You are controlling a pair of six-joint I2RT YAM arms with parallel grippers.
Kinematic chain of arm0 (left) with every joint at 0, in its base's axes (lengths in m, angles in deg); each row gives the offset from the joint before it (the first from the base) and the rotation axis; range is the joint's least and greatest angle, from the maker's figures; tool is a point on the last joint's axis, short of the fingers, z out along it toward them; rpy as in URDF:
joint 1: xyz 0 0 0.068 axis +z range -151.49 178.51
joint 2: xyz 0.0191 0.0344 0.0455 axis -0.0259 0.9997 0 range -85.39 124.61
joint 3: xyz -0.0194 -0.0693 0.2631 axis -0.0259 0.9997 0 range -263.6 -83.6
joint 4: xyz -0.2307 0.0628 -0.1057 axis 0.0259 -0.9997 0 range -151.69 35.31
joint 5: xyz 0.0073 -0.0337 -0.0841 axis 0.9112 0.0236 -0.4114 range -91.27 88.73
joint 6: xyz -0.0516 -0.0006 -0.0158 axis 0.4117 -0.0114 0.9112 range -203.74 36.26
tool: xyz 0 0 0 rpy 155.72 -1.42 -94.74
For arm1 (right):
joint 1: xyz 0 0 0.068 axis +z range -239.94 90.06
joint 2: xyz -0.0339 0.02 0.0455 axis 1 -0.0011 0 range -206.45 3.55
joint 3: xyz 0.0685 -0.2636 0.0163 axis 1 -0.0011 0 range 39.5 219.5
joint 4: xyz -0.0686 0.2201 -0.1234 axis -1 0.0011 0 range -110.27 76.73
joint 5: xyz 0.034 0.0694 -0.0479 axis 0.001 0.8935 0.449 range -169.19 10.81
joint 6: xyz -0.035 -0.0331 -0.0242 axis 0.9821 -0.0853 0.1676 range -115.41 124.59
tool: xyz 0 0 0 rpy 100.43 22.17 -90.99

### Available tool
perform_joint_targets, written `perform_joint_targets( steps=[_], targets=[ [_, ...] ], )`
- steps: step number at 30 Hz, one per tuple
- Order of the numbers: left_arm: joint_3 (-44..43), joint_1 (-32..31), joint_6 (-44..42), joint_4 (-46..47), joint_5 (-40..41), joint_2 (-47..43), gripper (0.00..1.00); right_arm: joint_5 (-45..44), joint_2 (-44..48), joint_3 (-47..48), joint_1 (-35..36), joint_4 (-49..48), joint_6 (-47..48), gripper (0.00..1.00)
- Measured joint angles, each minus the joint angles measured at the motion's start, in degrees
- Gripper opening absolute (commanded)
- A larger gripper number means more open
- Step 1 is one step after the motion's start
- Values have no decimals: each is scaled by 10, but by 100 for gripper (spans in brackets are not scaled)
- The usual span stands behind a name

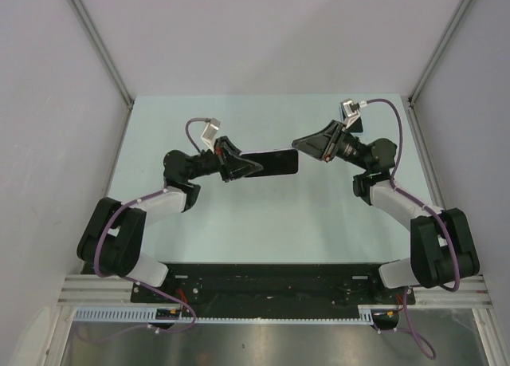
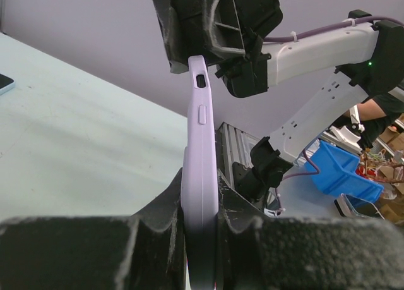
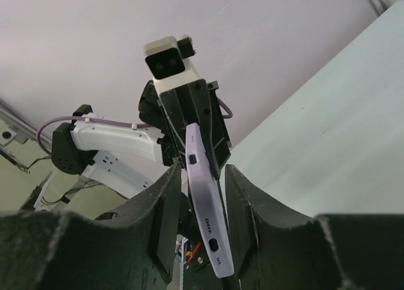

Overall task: Take the phone out of the phone case
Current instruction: Remove the phone case from the phone.

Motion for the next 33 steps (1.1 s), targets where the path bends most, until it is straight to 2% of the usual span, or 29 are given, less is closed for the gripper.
perform_joint_targets(
  steps=[7,10,12,25,33],
  targets=[
    [0,5,0,1,5,0,0,8,1,0,16,-10,0,31],
    [0,5,0,3,4,0,0,8,1,0,16,-10,-3,25],
    [0,6,0,4,3,0,0,7,1,0,16,-10,-10,17],
    [0,7,0,2,-1,-9,0,-4,-21,0,17,-36,-103,7],
    [0,9,-1,-6,-5,-12,0,-19,-37,0,18,-36,-143,4]
  ],
)
